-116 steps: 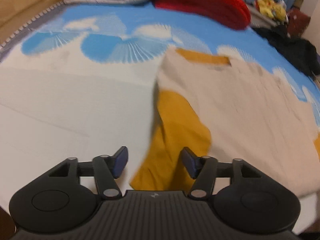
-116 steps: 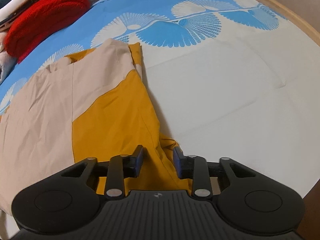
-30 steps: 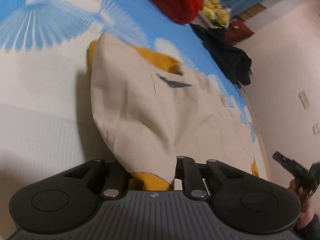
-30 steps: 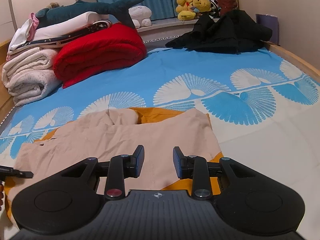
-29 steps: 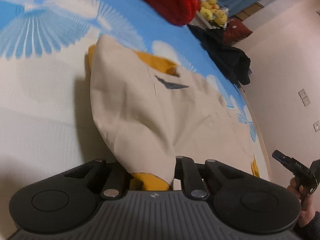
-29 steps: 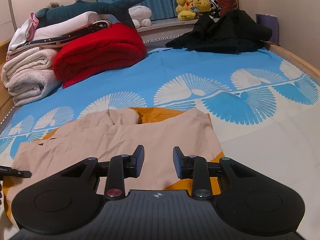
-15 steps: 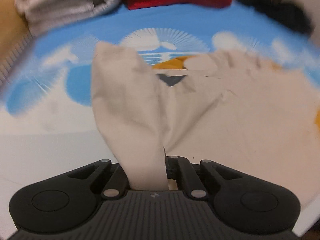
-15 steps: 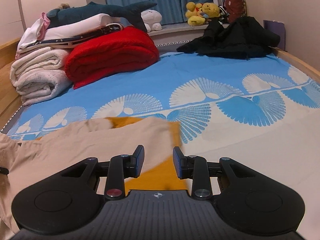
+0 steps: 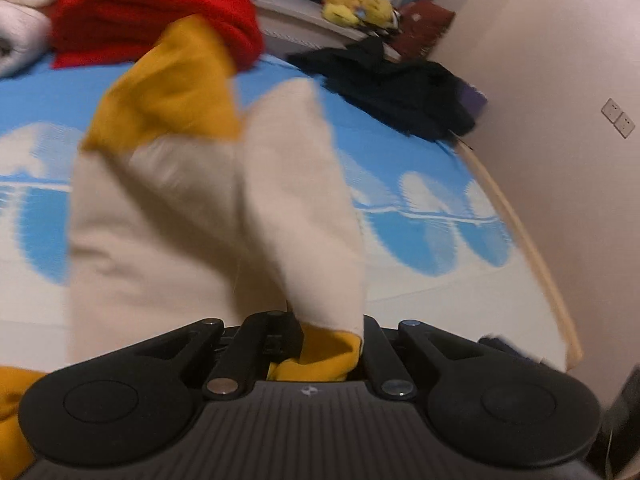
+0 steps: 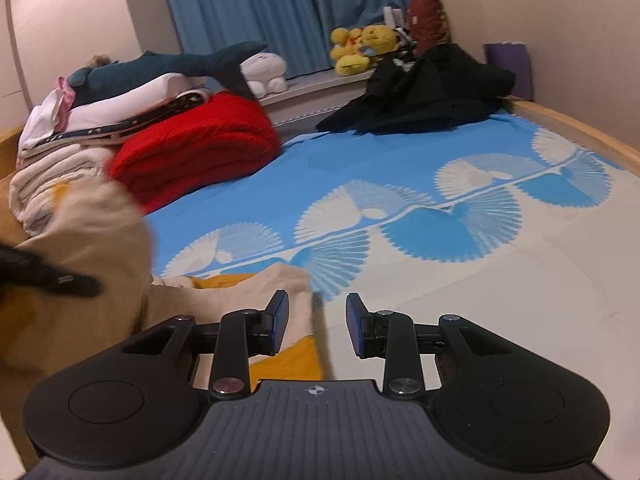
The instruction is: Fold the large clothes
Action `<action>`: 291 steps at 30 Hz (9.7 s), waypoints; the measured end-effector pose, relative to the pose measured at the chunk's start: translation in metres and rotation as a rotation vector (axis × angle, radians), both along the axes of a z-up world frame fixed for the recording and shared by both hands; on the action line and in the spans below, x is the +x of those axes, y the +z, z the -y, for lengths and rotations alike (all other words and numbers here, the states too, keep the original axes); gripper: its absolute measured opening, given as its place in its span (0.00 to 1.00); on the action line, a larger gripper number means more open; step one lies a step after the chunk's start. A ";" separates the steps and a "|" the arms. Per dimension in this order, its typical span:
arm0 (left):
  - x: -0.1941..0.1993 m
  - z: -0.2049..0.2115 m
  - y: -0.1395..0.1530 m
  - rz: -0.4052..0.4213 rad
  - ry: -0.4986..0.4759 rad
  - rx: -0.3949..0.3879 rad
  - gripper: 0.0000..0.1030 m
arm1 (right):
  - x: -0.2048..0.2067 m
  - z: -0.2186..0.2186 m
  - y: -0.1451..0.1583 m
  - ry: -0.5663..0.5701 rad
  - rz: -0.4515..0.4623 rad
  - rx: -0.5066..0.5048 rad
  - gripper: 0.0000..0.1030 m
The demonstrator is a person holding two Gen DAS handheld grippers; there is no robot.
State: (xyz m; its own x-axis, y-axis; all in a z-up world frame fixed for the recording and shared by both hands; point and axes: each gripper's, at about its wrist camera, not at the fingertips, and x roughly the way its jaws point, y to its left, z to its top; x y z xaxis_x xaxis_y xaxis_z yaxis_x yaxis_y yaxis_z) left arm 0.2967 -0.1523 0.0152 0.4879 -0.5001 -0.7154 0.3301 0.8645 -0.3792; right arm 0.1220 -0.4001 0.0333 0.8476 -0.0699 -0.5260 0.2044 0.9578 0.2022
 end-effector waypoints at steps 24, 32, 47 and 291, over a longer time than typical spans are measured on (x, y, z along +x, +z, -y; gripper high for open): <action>-0.056 -0.070 0.012 0.130 -0.042 0.191 0.81 | 0.049 -0.002 -0.041 0.152 -0.209 0.389 0.47; -0.082 -0.115 -0.042 -0.009 0.044 0.244 0.81 | 0.063 -0.024 -0.082 0.158 -0.414 0.394 0.27; -0.069 -0.099 -0.071 -0.112 -0.134 0.150 0.81 | 0.019 0.028 -0.056 0.016 -0.265 0.250 0.02; -0.259 -0.095 -0.049 0.251 0.287 0.337 1.00 | -0.139 -0.172 -0.030 0.092 -0.014 -0.242 0.50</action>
State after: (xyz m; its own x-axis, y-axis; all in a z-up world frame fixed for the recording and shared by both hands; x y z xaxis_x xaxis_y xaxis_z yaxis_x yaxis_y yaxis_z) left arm 0.0374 -0.0576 -0.0341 0.7496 -0.0822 -0.6568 0.1063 0.9943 -0.0030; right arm -0.0175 -0.2285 0.0030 0.8492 -0.1178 -0.5147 0.1153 0.9926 -0.0371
